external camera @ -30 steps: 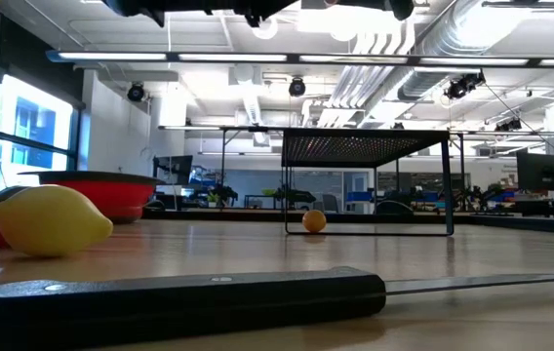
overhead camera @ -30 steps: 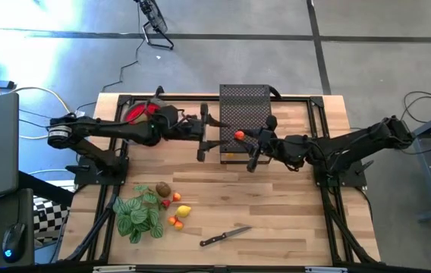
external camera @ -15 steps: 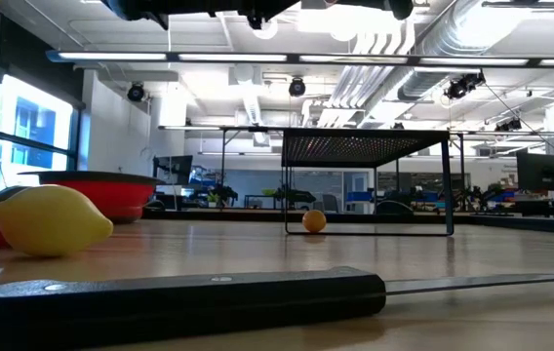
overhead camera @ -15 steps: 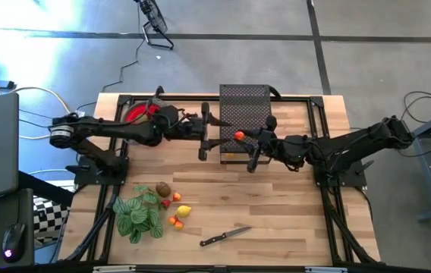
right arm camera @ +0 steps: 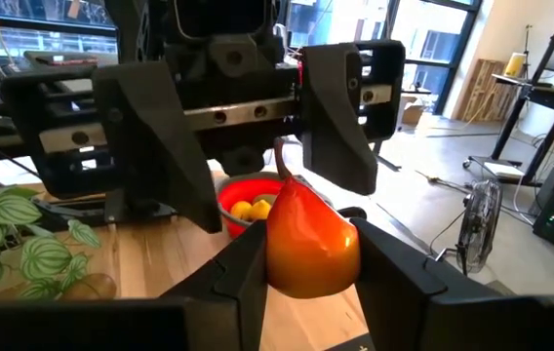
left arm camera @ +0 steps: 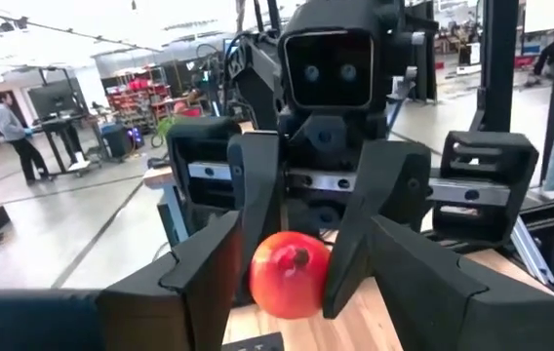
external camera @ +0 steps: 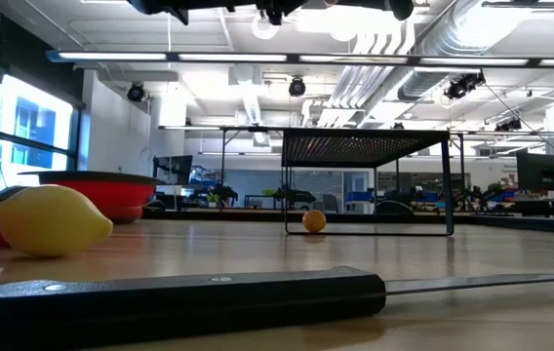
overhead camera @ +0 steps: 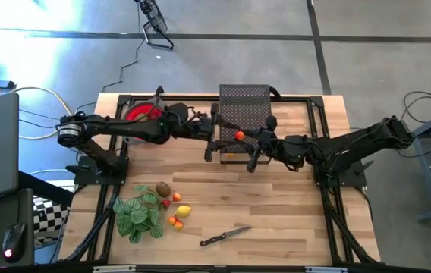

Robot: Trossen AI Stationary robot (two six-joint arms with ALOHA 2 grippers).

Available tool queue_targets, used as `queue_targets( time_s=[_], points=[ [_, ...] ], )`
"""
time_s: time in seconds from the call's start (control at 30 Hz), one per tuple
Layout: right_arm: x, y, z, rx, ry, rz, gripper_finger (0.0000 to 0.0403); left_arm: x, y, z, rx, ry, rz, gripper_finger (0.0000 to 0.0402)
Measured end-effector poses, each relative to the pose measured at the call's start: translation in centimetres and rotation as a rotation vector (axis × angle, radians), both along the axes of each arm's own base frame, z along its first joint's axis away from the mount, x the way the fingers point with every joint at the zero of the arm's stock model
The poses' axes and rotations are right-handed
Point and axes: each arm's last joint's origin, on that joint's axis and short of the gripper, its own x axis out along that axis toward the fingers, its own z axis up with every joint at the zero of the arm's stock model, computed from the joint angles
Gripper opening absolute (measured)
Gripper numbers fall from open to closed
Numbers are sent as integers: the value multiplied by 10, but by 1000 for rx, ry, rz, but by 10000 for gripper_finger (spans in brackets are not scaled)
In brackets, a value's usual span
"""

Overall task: Pick & Place Fruit
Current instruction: Put the orange pear into the strainer bowl

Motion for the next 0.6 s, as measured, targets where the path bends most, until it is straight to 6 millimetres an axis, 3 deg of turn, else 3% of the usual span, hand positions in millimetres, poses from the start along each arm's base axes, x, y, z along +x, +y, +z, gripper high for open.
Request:
queue_targets(
  time_s=[0.1,0.47,0.6],
  points=[
    [0,0,0,-1,0,-4,124,0,0,1,1,-4,0,189],
    [0,0,0,-1,1,-3,123,0,0,1,0,-9,0,35],
    [0,0,0,-2,4,-4,122,0,0,2,0,-12,-1,6]
  ],
)
